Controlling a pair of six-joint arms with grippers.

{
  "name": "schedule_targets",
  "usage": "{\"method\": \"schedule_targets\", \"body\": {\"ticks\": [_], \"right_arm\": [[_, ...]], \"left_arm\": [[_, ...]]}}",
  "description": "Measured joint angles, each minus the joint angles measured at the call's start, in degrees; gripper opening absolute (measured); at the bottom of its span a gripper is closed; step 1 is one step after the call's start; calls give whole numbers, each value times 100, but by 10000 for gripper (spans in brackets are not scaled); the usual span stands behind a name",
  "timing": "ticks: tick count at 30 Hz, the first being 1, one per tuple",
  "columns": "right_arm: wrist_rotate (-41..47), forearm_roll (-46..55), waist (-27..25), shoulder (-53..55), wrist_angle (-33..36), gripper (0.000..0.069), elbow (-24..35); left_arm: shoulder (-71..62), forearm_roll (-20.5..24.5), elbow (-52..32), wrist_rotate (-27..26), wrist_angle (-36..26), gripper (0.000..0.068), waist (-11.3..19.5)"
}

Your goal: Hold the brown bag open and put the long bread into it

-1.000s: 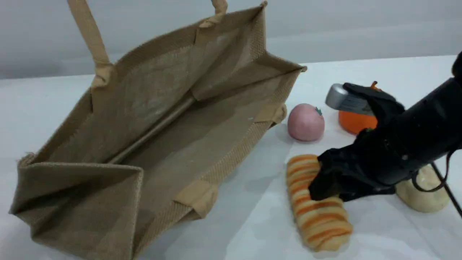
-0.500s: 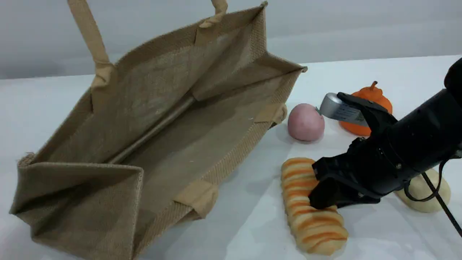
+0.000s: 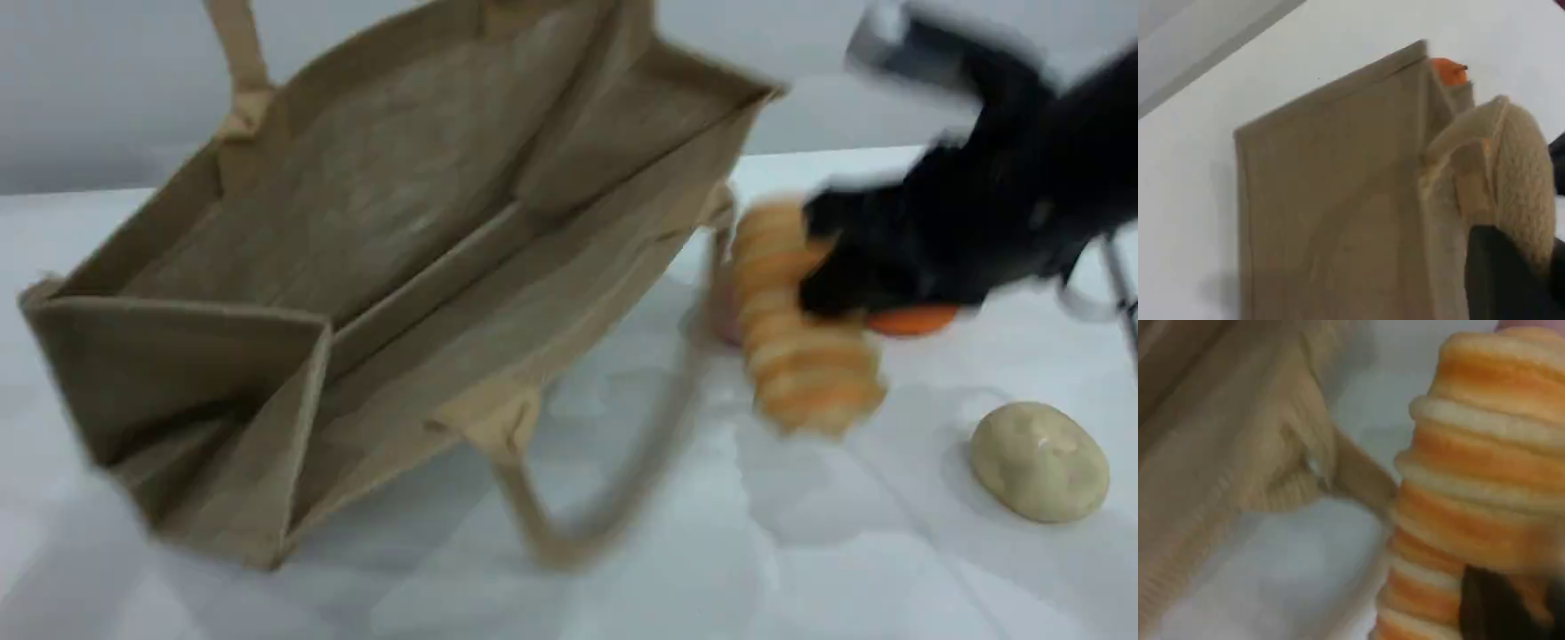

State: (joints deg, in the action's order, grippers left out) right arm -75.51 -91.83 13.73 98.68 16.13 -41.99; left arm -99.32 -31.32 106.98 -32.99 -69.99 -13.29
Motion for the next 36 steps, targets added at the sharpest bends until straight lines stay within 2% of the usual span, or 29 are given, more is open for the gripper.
{"method": "schedule_targets", "body": {"ticks": [4, 9, 14, 20, 23, 25, 30, 36], "right_arm": [[926, 991, 0, -828, -297, 49, 0], [1601, 1622, 0, -1572, -93, 48, 0], [1645, 1614, 0, -1765, 40, 48, -6], [1734, 1516, 5, -1758, 1021, 48, -6], [1729, 1307, 170, -1740, 1245, 47, -6], [1723, 1183, 347, -1676, 1225, 47, -18], [1358, 549, 987, -1216, 685, 47, -117], [1095, 16, 1395, -423, 674, 47, -714]], "left_arm": [[-22, 21, 0, 0, 6, 78, 0], [-26, 25, 0, 0, 6, 78, 0], [-91, -18, 0, 34, 1, 78, 0], [-178, -188, 0, 45, 1, 78, 0], [-220, -196, 0, 35, 1, 78, 0], [-236, -202, 0, 48, 1, 78, 0], [-236, -232, 0, 48, 1, 78, 0], [-236, -232, 0, 69, 6, 78, 0]]}}
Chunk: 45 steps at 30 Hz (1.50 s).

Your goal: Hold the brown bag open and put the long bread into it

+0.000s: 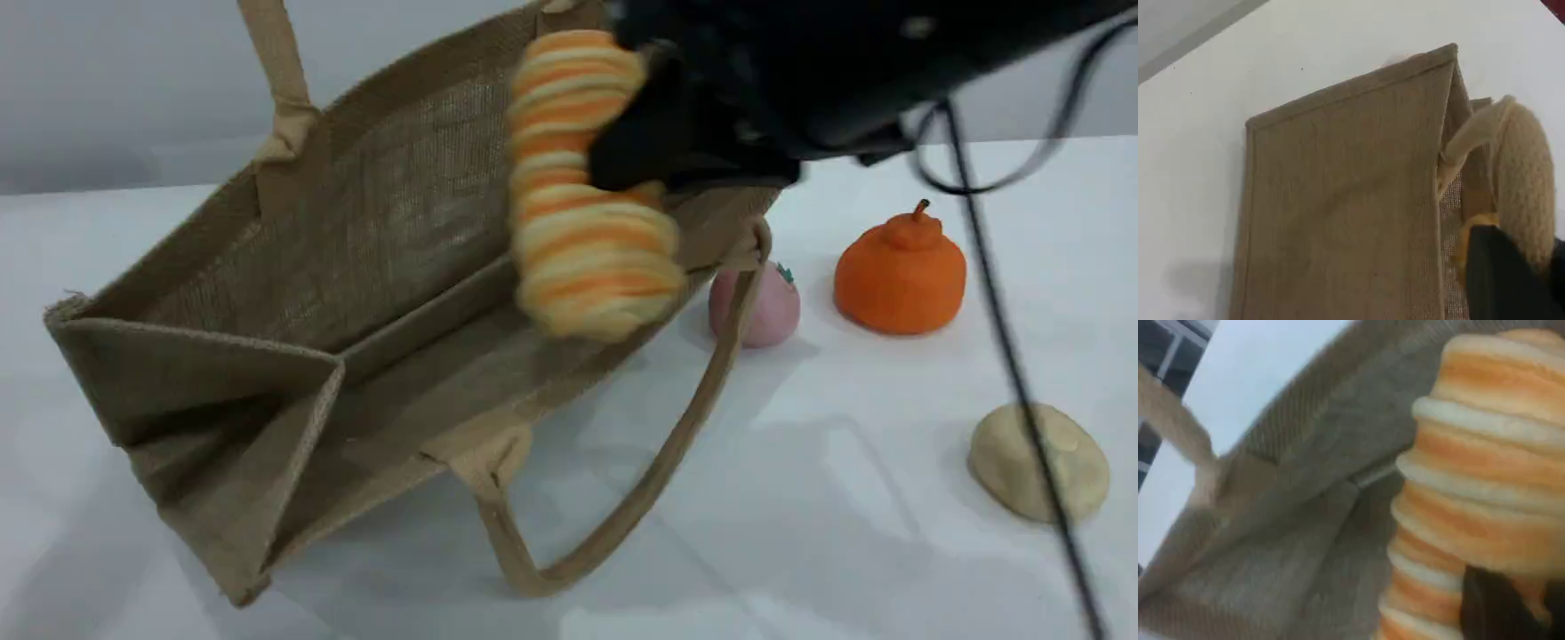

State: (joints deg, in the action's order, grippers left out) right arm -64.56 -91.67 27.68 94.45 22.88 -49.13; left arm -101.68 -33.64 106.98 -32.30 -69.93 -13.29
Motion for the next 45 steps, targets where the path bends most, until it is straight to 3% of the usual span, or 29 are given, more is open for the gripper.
{"method": "schedule_targets", "body": {"ticks": [12, 23, 26, 33, 38, 45], "right_arm": [[505, -226, 207, 1491, -150, 46, -1139], [354, -202, 207, 2052, -200, 59, -1431], [189, -184, 207, 2046, -126, 123, -1431], [189, 102, 180, 1806, 201, 390, -1426], [358, 559, 64, 1222, 373, 427, -1420], [1489, 2148, -282, 70, 791, 428, -1414]], "left_arm": [[0, -128, 0, 45, 0, 78, 0], [0, -131, 0, 47, 0, 78, 0], [0, -138, 0, 47, 0, 78, 0], [0, -133, 0, 47, 0, 78, 0], [0, -107, 0, 47, -6, 78, 0], [-69, -176, 0, 71, -6, 78, 0]]}}
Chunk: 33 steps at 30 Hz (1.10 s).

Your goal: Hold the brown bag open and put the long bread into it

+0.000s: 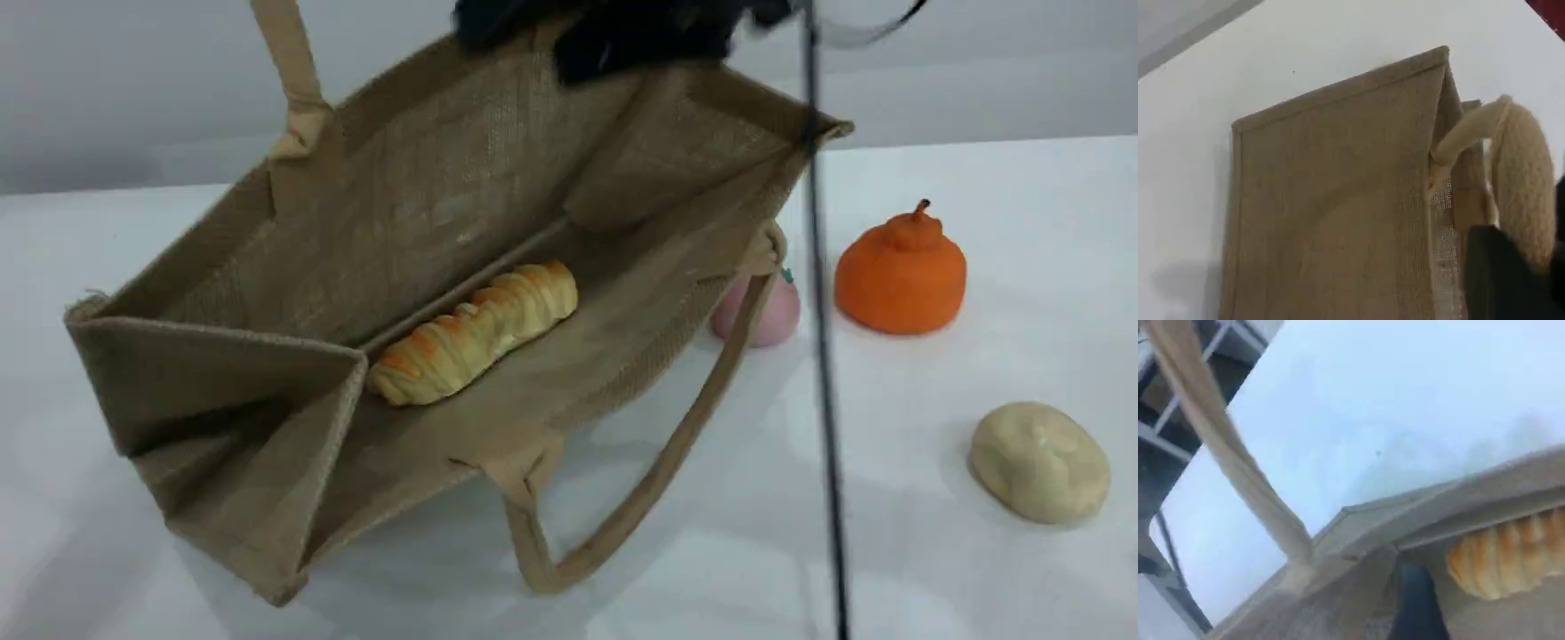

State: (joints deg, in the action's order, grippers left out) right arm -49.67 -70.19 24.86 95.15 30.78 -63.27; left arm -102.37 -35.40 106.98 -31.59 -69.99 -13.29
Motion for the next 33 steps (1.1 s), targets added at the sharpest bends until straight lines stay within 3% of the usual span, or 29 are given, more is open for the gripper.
{"method": "schedule_targets", "body": {"ticks": [6, 12, 23, 33], "right_arm": [[1160, 1523, -581, -1128, 735, 428, 5], [2029, 2620, -1062, -2312, 1385, 426, 5], [3486, 4196, -1068, -4250, 2120, 426, 5], [4880, 5686, -1068, -5327, 3138, 426, 0]], "left_arm": [[-307, -135, -51, 49, 17, 78, -92], [-622, -53, -56, 49, 264, 78, -403], [-1698, -60, -56, 60, 646, 78, -1093], [-2473, 83, -61, 487, 579, 78, -1141]]}}
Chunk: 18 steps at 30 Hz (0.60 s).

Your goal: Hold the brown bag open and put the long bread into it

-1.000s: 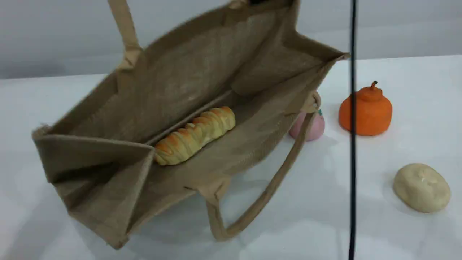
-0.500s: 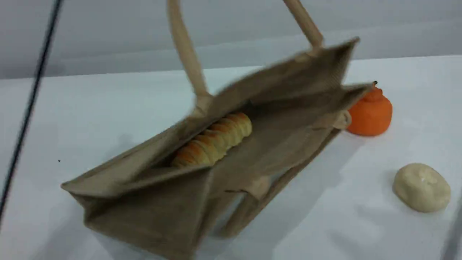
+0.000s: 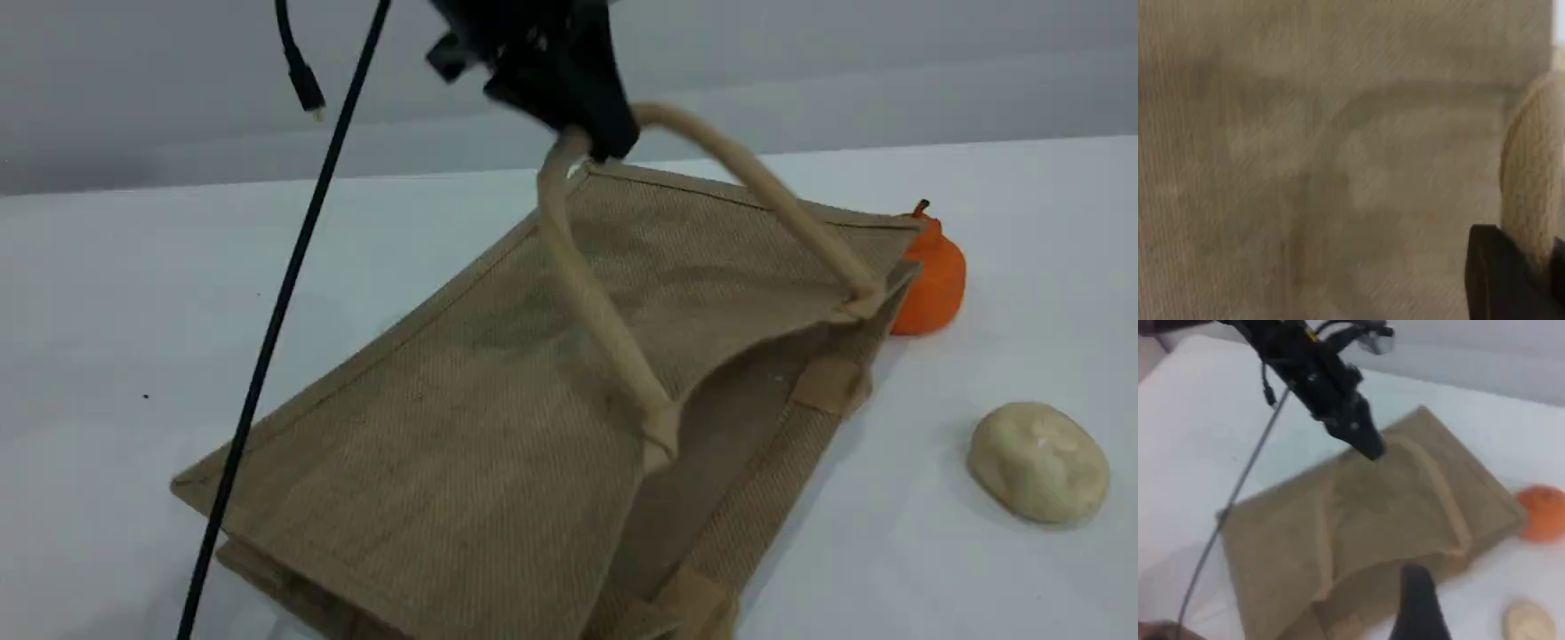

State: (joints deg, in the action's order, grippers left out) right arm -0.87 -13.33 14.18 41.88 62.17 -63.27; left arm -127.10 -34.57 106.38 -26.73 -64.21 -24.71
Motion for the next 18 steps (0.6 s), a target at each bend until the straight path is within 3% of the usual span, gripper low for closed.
{"method": "schedule_targets", "body": {"ticks": [6, 14, 18], "right_arm": [[259, 546, 0, -422, 521, 426, 0], [296, 832, 0, -597, 794, 426, 0], [296, 1199, 0, -611, 782, 426, 100]], "left_arm": [[-249, 7, 0, 10, -161, 141, -5], [-237, -8, 0, -108, -391, 421, -11], [-102, 9, 0, -147, -607, 491, -5]]}}
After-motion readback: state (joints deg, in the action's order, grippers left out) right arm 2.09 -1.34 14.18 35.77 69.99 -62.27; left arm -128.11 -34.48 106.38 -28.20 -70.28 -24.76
